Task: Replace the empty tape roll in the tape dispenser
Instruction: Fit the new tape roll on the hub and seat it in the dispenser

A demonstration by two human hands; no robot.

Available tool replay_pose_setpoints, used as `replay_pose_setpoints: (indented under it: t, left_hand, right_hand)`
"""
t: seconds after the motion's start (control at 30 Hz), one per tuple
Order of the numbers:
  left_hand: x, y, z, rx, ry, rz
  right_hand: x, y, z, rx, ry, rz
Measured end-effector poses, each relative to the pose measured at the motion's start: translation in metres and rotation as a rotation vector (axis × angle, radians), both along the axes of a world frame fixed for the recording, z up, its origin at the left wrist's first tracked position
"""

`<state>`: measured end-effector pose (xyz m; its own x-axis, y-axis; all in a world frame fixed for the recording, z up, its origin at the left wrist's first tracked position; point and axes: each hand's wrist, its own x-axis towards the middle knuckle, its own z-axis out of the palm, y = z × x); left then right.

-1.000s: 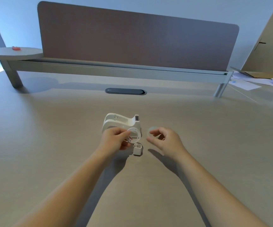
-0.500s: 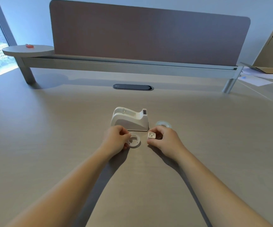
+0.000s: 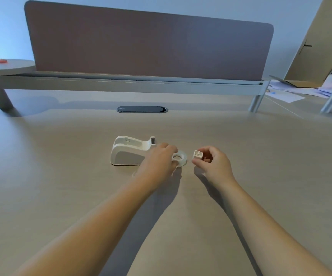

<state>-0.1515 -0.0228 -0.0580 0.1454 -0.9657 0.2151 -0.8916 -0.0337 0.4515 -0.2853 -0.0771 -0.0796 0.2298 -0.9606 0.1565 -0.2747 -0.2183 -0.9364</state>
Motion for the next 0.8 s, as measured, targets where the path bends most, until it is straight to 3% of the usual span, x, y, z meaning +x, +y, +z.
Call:
replay_pose_setpoints:
  t: [0.2,0.37,0.67,0.8]
  left_hand:
    - [-0.009,-0.035,-0.016,0.183,-0.154,-0.029]
    - [-0.011,-0.043,-0.027,0.207,-0.157,0.041]
    - [-0.016,-0.02,-0.014,0.059,0.461,0.035]
    - [-0.008,-0.001,-0.005,0.02,0.634,0.009]
  right_hand:
    - [-0.019,-0.009,-0.008,0.06,-0.03,-0.04]
    - [-0.027,-0.013,-0.012,0.078,-0.057,-0.026]
    - [-0.025,-0.002,-0.007,0.111,-0.101,0.021]
    - [-0.012,0.007,0.001,0.054,-0.048,0.05]
